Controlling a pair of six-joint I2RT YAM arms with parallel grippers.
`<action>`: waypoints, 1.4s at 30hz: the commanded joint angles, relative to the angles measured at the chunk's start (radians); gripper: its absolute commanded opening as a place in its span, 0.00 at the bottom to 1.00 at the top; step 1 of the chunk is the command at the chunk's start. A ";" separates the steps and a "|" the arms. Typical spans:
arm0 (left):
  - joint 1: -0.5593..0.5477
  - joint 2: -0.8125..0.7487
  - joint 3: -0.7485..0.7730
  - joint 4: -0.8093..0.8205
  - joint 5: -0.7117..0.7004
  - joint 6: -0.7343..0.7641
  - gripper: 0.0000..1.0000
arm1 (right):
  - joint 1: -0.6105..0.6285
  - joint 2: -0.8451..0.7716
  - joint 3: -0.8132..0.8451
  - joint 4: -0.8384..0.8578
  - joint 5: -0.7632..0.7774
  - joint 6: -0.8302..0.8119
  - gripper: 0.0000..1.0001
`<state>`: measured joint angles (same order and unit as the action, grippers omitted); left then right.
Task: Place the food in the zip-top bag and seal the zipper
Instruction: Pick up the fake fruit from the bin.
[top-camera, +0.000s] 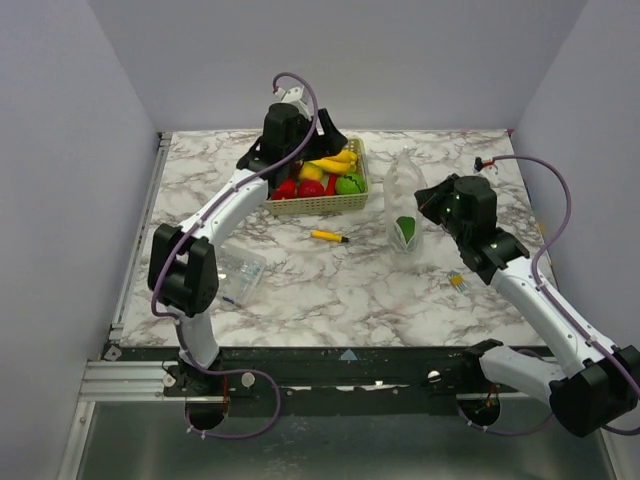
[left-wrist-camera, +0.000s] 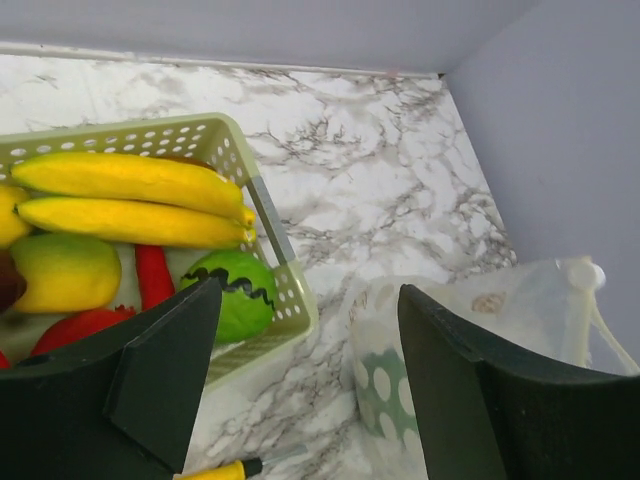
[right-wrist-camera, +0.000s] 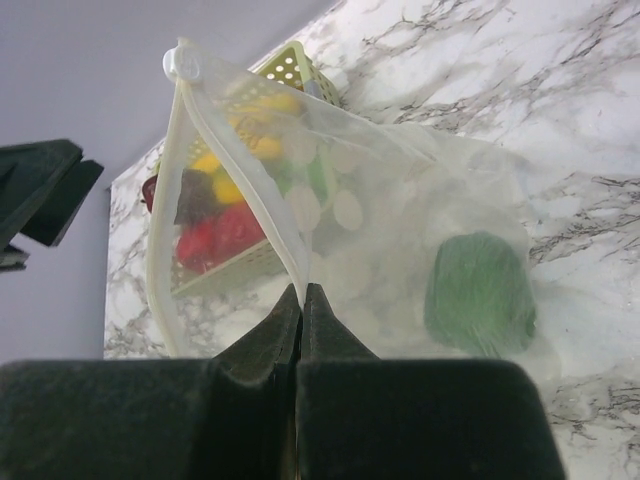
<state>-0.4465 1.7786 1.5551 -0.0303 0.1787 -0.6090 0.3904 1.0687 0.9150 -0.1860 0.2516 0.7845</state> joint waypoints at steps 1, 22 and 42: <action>-0.015 0.162 0.188 -0.152 -0.068 0.029 0.70 | -0.007 0.008 0.024 -0.026 0.046 -0.019 0.01; -0.118 0.521 0.564 -0.532 -0.295 0.003 0.80 | -0.007 0.030 0.061 -0.062 0.084 -0.064 0.01; -0.077 0.624 0.601 -0.551 -0.115 -0.185 0.74 | -0.008 0.035 0.053 -0.063 0.092 -0.054 0.01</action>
<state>-0.5228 2.3993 2.1506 -0.5625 0.0296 -0.7696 0.3866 1.1019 0.9440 -0.2337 0.3111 0.7319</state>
